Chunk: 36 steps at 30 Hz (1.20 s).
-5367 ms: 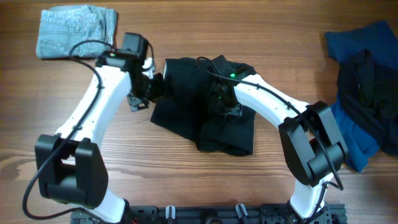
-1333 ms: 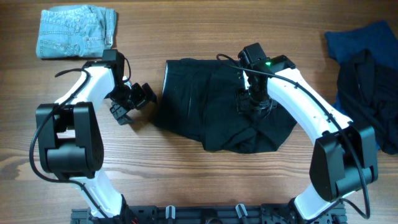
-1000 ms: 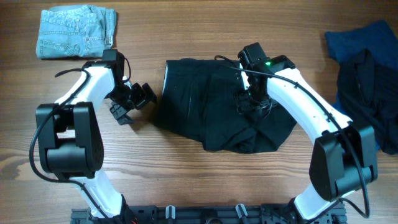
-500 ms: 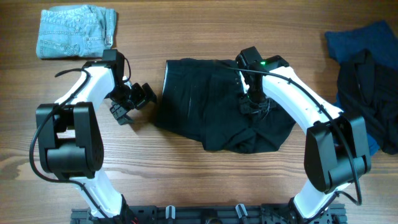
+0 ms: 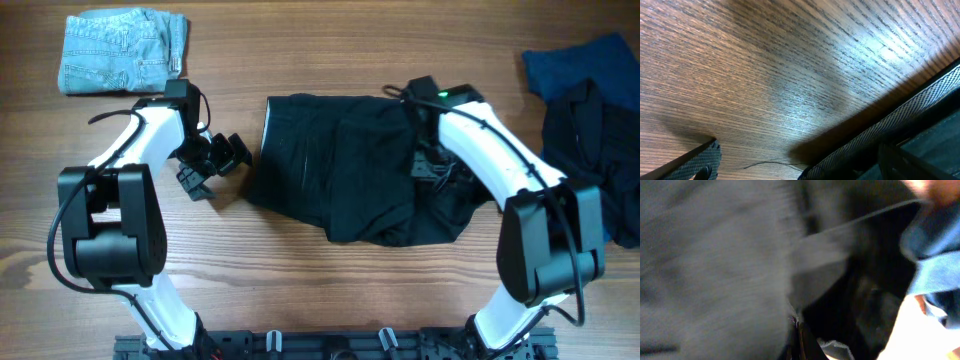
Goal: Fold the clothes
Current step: 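Release the trousers and move the right gripper to the right side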
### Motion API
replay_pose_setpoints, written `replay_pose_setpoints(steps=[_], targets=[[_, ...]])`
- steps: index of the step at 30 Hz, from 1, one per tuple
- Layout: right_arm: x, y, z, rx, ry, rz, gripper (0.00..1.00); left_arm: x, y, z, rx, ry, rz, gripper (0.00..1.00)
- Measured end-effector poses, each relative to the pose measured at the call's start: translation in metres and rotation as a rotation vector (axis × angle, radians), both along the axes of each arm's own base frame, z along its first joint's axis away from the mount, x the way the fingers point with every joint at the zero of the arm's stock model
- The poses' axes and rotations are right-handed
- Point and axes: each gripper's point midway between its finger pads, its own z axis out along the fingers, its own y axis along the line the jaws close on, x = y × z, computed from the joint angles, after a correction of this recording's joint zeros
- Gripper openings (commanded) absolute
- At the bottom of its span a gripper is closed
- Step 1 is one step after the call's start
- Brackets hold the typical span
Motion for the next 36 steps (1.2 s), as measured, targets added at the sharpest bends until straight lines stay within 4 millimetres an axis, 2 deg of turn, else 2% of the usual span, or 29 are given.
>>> replay_pose_setpoints(steps=[8, 10, 13, 14, 19, 24, 27, 29, 30, 31, 32, 34, 36], targets=[[-0.004, -0.052, 0.002, -0.037, 0.005, -0.188, 0.04, 0.0, 0.0, 0.0, 0.003, 0.0, 0.0, 1.0], [-0.006, -0.066, 0.003, -0.04, 0.008, -0.24, 0.15, 0.0, 0.001, 0.0, 0.003, 0.0, -0.001, 1.0], [-0.012, -0.084, 0.003, -0.042, 0.019, -0.304, 0.59, 0.0, 0.001, 0.0, 0.003, -0.001, -0.004, 1.0], [-0.013, -0.086, 0.003, -0.042, 0.022, -0.308, 1.0, 0.0, 0.001, 0.0, 0.004, -0.001, -0.004, 1.0], [-0.026, -0.09, 0.01, -0.049, 0.08, -0.321, 1.0, 0.0, 0.001, 0.0, 0.006, -0.001, -0.007, 1.0], [-0.018, -0.09, 0.034, -0.045, 0.026, -0.338, 1.0, 0.0, 0.001, 0.0, 0.006, -0.001, -0.007, 1.0], [-0.006, -0.088, 0.064, -0.015, -0.092, -0.339, 1.0, 0.0, 0.001, 0.0, 0.006, -0.001, -0.007, 1.0], [0.006, -0.077, 0.088, 0.069, -0.2, -0.297, 0.99, 0.0, 0.001, 0.0, 0.006, -0.002, -0.007, 1.0], [0.012, -0.069, 0.098, 0.125, -0.247, -0.256, 0.96, 0.001, 0.001, 0.0, 0.007, -0.004, -0.007, 1.0], [0.017, -0.059, 0.109, 0.185, -0.288, -0.205, 0.9, 0.001, 0.001, 0.0, 0.006, -0.007, -0.007, 1.0], [0.021, -0.045, 0.119, 0.261, -0.322, -0.132, 0.78, 0.002, 0.001, 0.0, 0.006, -0.009, -0.007, 1.0], [0.023, -0.012, 0.141, 0.416, -0.376, 0.029, 0.36, 0.002, 0.001, 0.0, 0.007, -0.01, -0.007, 1.0], [0.022, 0.011, 0.148, 0.504, -0.384, 0.141, 0.19, 0.002, 0.001, 0.0, 0.007, -0.01, -0.007, 1.0]])
